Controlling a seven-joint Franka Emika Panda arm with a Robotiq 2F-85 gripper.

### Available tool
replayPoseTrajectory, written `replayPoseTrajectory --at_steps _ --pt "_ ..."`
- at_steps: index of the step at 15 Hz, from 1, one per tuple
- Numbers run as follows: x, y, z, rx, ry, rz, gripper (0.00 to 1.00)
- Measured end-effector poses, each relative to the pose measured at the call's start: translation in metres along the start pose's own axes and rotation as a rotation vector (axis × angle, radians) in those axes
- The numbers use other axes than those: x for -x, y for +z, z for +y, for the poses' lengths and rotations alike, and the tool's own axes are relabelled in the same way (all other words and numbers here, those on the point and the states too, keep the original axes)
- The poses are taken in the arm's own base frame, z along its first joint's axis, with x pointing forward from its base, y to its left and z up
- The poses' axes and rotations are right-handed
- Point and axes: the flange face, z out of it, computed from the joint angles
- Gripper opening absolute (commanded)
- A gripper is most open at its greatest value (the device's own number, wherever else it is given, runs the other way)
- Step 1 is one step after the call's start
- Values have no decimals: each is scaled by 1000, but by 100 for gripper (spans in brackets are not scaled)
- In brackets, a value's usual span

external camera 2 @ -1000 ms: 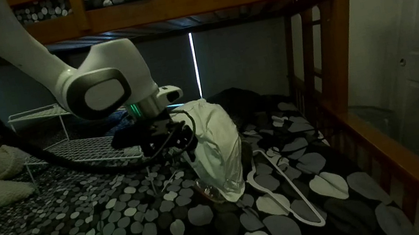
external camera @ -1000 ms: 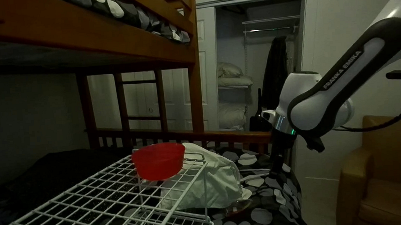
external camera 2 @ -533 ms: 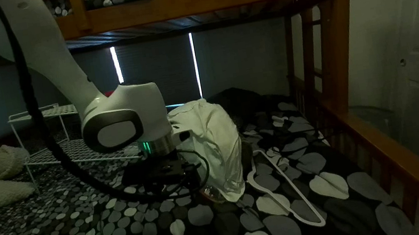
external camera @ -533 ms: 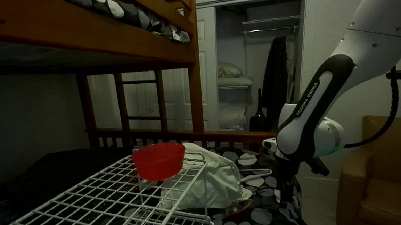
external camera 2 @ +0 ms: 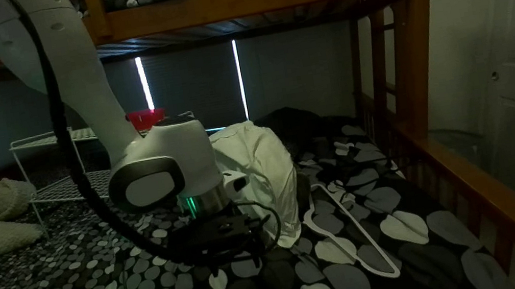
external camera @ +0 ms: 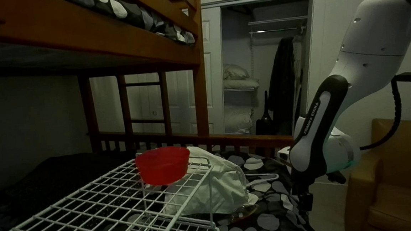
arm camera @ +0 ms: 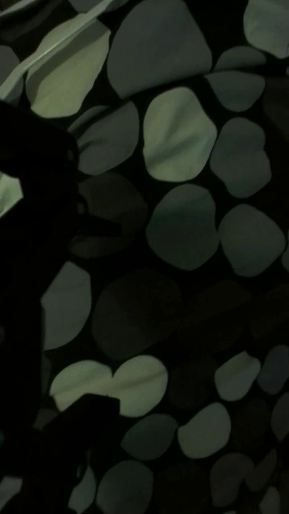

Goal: Move the package from the bed to the orange bowl

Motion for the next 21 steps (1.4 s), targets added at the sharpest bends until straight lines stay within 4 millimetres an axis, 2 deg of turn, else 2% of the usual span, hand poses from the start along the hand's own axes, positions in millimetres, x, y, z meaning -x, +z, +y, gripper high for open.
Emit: replayPoseTrajectory --at_steps 3,5,8,10,13,14,15,17,18,21 --pt "1 2 20 108 -13 30 100" --pt "-14 -2 24 155 -14 71 100" --pt "-42 1 18 153 -16 113 97" --pt "-48 14 17 142 2 112 90" --pt "-47 42 24 128 45 91 65" --pt "-47 52 27 122 64 84 68" --pt "-48 60 30 117 79 80 61" --pt "-54 71 36 115 102 82 58" --pt "-58 74 38 116 108 87 61" --pt "-72 74 46 129 117 110 62"
